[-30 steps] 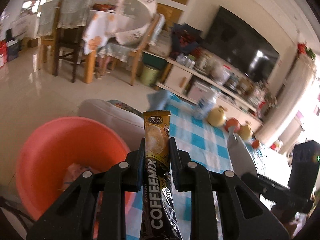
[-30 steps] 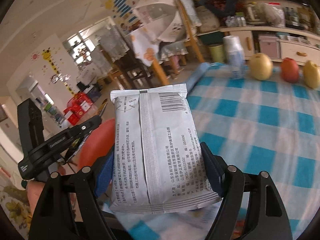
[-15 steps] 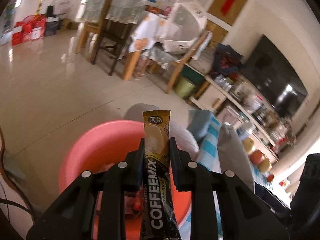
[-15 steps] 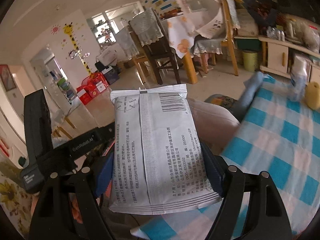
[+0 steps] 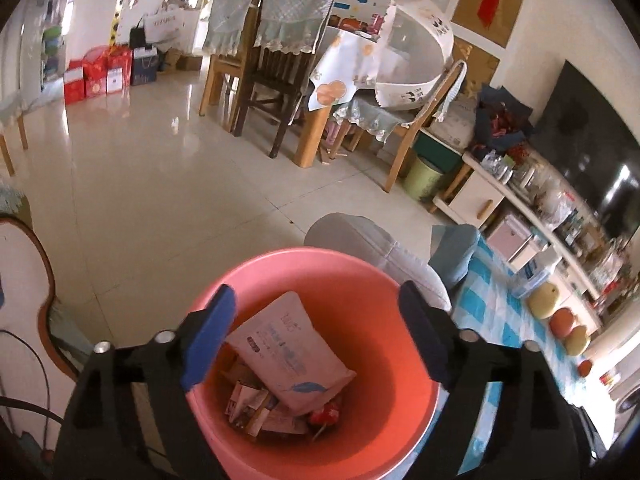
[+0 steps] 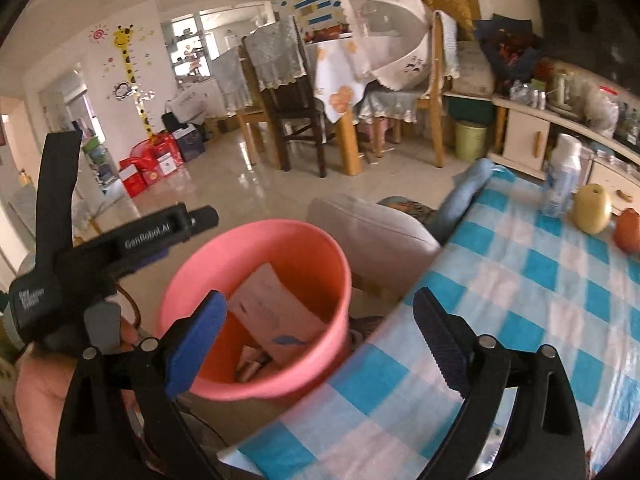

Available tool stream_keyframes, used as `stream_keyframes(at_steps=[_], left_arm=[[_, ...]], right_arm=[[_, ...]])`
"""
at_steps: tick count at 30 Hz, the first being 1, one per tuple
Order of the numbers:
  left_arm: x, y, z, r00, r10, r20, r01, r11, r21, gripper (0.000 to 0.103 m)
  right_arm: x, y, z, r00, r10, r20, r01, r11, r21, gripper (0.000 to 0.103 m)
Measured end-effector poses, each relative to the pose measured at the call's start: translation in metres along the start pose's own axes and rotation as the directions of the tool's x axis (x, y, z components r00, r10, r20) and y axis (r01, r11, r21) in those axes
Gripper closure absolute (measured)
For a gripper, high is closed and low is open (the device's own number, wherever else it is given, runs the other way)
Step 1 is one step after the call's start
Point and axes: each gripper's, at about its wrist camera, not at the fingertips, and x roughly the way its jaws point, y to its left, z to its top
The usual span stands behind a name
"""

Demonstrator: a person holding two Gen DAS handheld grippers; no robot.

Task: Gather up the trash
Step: 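Open both tools over the pink bucket to drop the stick and packet, then move both open tools back toward the white bottle and red snack bag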

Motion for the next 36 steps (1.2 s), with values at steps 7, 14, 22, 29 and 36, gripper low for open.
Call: stream_keyframes(at_steps=[7,14,22,29,36], left_arm=[[-0.002,-0.027,-0.009,0.998,-0.063,-0.01,0.064,0.995,0.083,0.016],[-0.007,-0.051,-0.022,0.991,-0.132,-0.013,0.132,0.98,0.148,0.016],[-0.016,-0.082,-0.044,0.982,-0.185,-0.034,0.187,0.952,0.243,0.016],[-0.03,-0.115,-0.069,0.973,-0.225,-0.052,0.227,0.898,0.377,0.016],[-0.052,-0.129,-0.091,0.96,-0.277,-0.046,0.268,0.856,0.443,0.016]], right_arm=[[-0.018,-0.024,-0.021,0.998,-0.053,-0.017,0.053,0.998,0.026,0.01],[-0.049,-0.043,-0.043,0.995,-0.102,-0.01,0.102,0.994,0.047,0.01],[-0.077,-0.063,-0.069,0.988,-0.153,-0.015,0.153,0.985,0.074,0.009],[-0.101,-0.081,-0.086,0.984,-0.177,-0.006,0.176,0.978,0.108,0.01],[-0.117,-0.098,-0.097,0.981,-0.196,-0.001,0.194,0.97,0.146,0.01]])
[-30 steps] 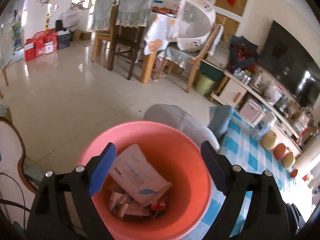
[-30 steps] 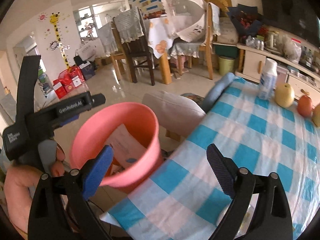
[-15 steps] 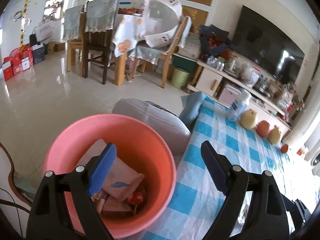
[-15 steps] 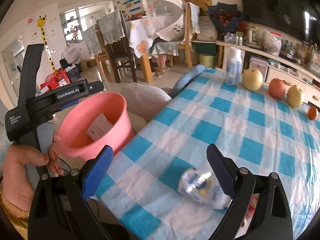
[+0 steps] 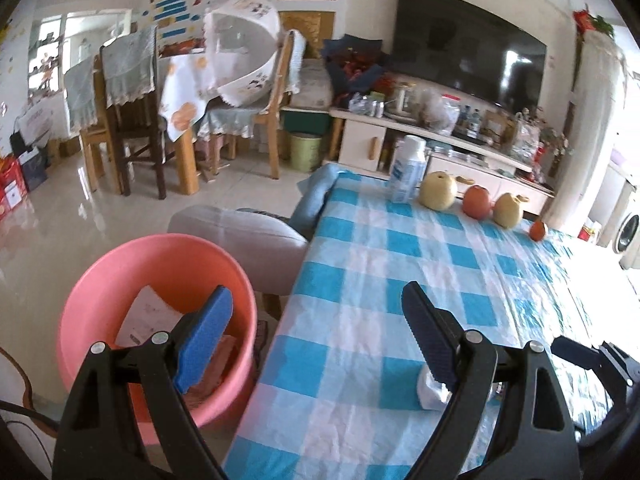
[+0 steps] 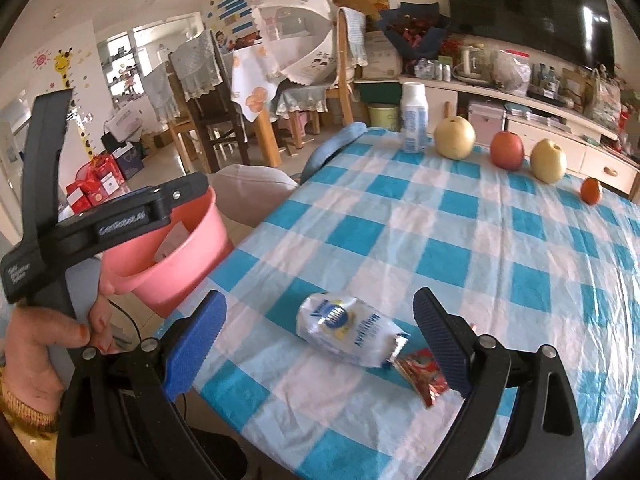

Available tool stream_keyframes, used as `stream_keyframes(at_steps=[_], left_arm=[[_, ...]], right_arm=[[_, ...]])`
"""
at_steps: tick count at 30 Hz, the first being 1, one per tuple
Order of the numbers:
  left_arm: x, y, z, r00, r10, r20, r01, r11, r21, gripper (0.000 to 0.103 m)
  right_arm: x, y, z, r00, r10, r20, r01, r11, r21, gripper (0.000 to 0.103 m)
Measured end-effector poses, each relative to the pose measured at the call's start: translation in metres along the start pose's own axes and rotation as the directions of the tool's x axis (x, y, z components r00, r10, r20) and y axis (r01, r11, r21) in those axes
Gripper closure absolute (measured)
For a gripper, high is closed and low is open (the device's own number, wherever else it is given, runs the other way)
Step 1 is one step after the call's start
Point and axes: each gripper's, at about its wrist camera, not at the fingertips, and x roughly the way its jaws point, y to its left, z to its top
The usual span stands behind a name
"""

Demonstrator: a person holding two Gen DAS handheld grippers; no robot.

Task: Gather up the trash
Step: 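Move both open tools back toward the white bottle and red snack bag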

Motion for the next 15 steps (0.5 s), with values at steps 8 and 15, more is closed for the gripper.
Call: stream_keyframes(at_steps=[8,15], left_arm=[[-0.013,-0.021,-0.014,1.0,-0.002,0.006,0.002,0.999,0.047,0.016],[-0.029,-0.027,-0.022,0.999,-0.03,0.03,0.029,0.999,0.016,0.016]], right_arm=[[-0.012,-0.015,-0.011,1.0,-0.019,0.009,0.018,1.0,0.02,0.01],[-0.025,-0.03,-0.023,0.999,-0.037,0.011,0.037,0.999,0.032,0.01]])
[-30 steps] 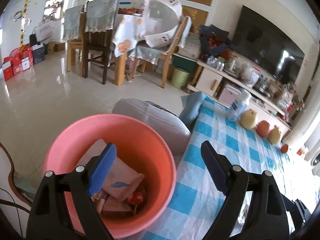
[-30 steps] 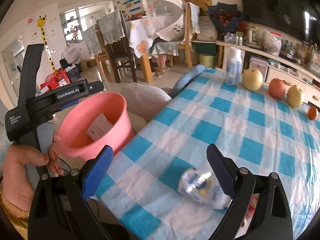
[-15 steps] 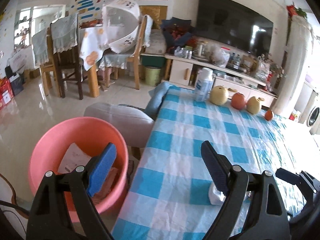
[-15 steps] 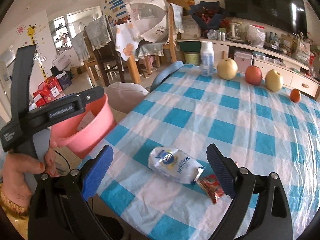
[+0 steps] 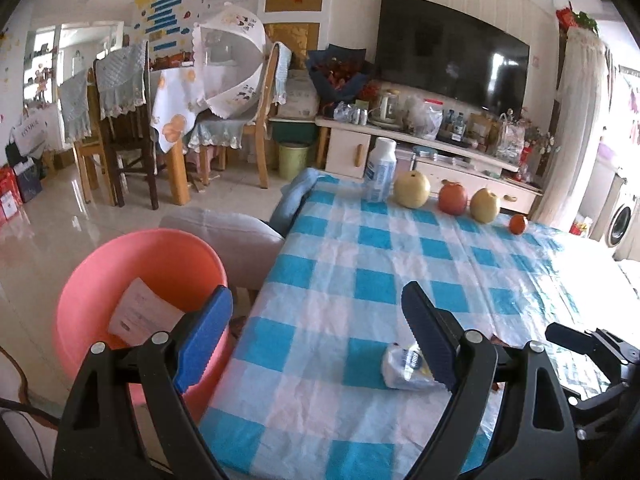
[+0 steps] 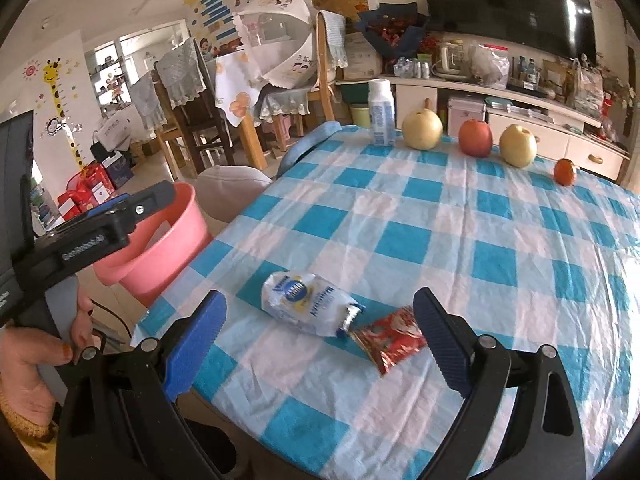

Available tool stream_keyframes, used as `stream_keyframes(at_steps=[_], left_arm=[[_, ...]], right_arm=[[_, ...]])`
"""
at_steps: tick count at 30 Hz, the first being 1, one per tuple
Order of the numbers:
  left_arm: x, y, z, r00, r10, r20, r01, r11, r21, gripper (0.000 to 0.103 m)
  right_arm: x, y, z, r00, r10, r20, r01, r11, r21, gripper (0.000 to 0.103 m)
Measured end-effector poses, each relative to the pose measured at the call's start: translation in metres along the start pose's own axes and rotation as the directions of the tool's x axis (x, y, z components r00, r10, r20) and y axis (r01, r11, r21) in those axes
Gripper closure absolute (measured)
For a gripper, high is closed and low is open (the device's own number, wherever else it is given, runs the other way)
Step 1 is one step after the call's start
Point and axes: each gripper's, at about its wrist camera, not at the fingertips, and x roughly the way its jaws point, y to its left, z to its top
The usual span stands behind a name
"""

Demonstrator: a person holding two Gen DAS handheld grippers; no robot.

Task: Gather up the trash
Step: 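Move both open tools back toward the white bottle and red snack bag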

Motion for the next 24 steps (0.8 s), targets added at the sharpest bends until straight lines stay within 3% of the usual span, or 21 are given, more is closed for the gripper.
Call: stream_keyframes(at_steps=[15,24], left_arm=[[-0.008,-0.045,-0.029,0.999,-0.006,-0.047,0.01,0.997,0.082,0.016],[0.01,-0.072,-0.046,0.987,-0.072,-0.145,0.089,0.99,0.113,0.016]], right_arm=[[-0.025,-0.042,-0.029,0.999,-0.024,-0.022,0.024,0.999,0.028,0.01],[-0.005,-0.062,-0.04,0.996,-0.008,-0.094,0.012,0.999,0.044,0.01]])
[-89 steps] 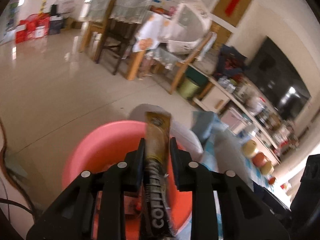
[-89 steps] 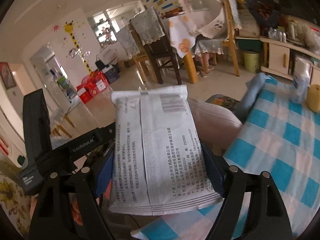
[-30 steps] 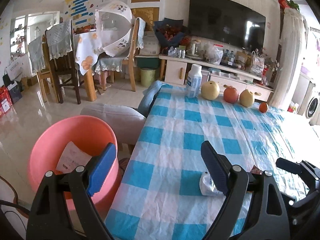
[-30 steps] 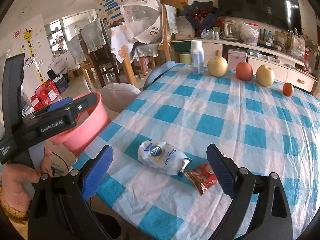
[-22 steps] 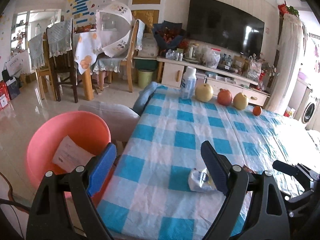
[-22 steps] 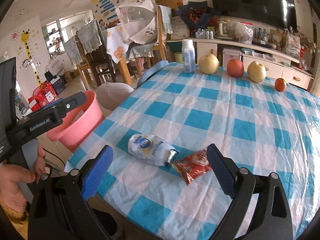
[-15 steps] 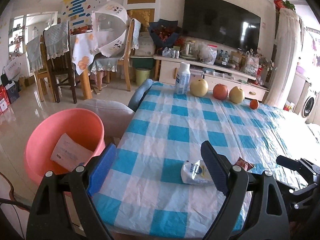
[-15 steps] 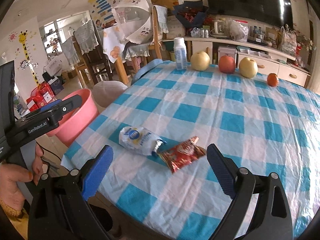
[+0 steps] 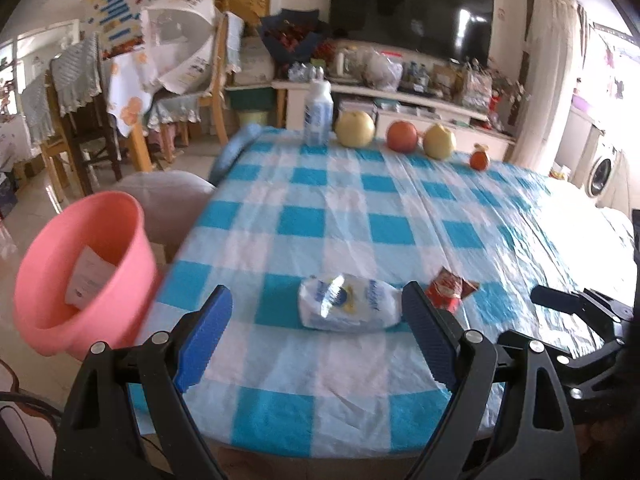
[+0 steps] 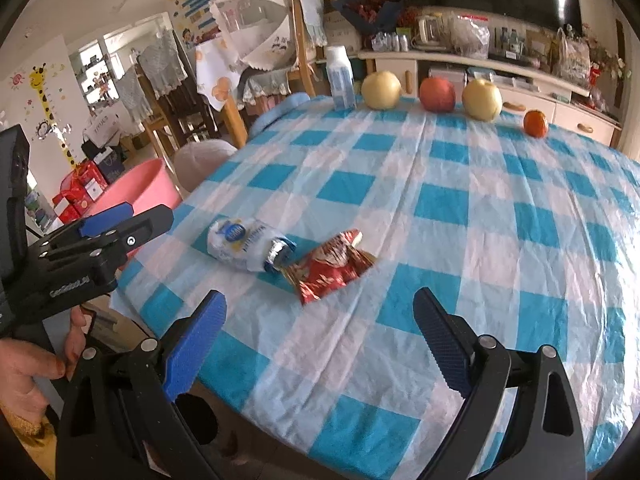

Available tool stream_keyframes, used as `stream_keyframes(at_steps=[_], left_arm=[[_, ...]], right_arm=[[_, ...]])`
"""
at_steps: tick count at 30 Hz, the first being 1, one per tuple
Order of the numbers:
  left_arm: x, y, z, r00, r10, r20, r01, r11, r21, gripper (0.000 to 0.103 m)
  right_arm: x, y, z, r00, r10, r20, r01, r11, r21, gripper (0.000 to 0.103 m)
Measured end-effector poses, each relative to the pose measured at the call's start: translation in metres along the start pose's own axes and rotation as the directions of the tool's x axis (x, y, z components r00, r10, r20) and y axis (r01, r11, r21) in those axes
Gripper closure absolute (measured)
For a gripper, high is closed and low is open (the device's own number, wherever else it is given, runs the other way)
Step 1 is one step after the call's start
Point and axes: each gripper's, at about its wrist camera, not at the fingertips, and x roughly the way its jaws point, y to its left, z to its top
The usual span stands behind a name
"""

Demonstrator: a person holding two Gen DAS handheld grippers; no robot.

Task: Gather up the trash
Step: 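Move both open tools back toward the white bottle and red snack bag, then grasp the white MAGICDAY bag with the left tool while the right tool grasps the red snack bag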

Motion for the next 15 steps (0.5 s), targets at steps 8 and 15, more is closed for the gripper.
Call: stream_keyframes(at_steps=[8,15], left_arm=[[0.03,-0.009,-0.007,0.992,-0.067,-0.107,0.065,0.998,-0.028,0.016],[0.046,-0.007,-0.009,0.965,-0.21,-0.157,0.183,0.968,-0.174,0.016]], right_arm=[[0.028,-0.02,0.001,0.997,0.018,-0.08,-0.016,0.999,0.028,0.01],[0.046,-0.016,0.008,0.993,-0.016,-0.121,0.013,1.0,-0.028,0.01]])
